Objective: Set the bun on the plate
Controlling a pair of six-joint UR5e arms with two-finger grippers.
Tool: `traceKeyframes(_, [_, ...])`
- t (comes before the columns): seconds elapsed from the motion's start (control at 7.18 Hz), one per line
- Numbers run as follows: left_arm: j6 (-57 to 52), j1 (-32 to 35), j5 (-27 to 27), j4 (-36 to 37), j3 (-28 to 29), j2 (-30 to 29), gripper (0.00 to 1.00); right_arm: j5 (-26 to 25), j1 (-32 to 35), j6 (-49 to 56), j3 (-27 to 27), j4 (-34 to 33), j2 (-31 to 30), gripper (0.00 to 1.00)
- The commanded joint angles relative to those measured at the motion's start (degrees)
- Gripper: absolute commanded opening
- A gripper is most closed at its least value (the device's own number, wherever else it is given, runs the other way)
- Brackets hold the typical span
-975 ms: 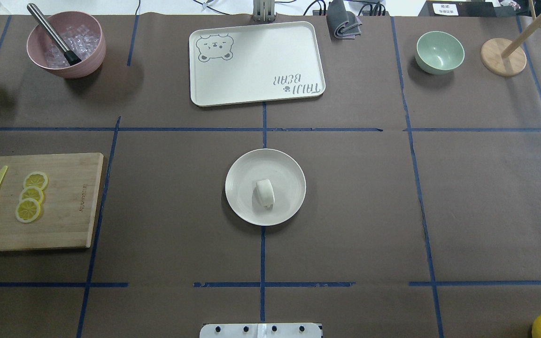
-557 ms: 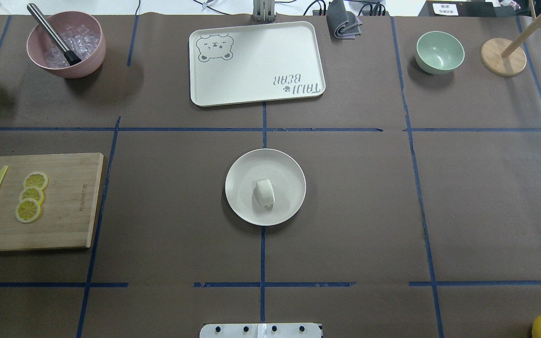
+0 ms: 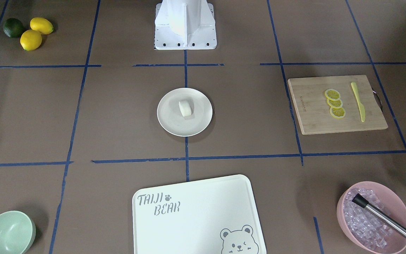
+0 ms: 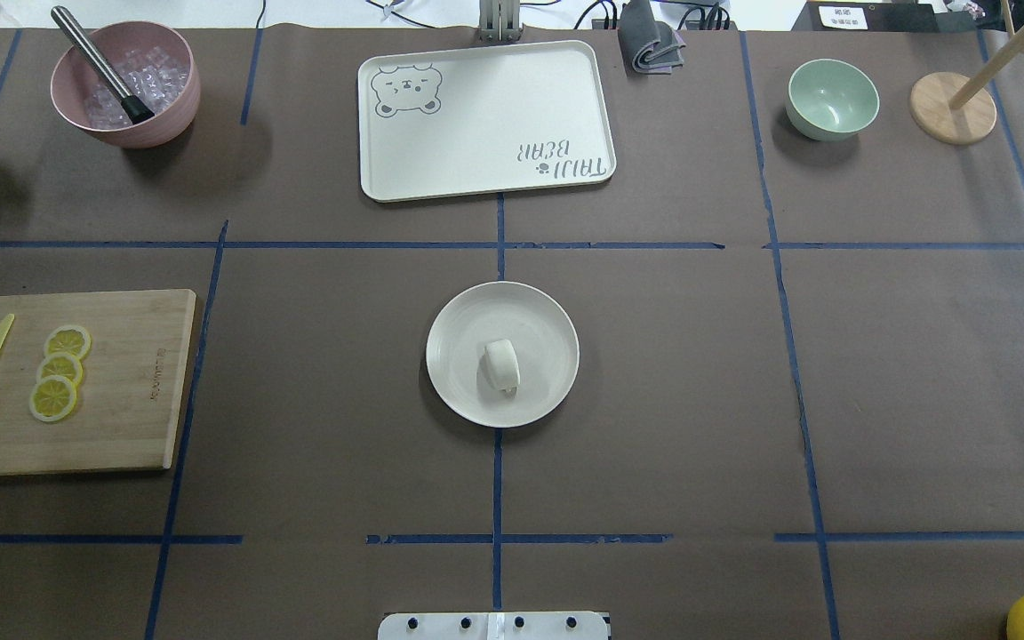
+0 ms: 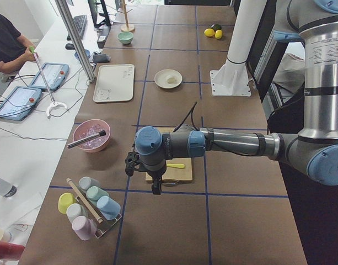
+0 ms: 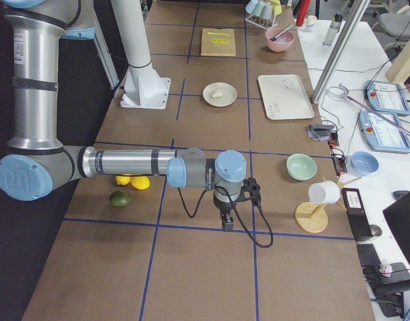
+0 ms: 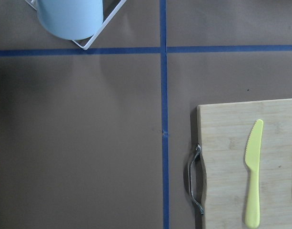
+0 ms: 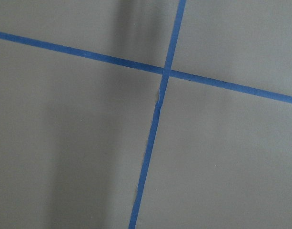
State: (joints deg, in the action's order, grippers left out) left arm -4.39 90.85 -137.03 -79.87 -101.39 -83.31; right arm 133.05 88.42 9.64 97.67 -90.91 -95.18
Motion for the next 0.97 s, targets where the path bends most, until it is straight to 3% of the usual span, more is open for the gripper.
traceKeyframes(0.0, [-0.36,-0.14,0.01,-2.81,0.4,1.49,1.0,0.46,0.0,-0.06,0.15,0.03,0.0,1.0])
traceKeyframes(0.84, [-0.18,-0.14,0.28,-3.27,0.4,2.37,1.0,2.22,-0.09,-0.06,0.42,-0.66,0.35,1.0])
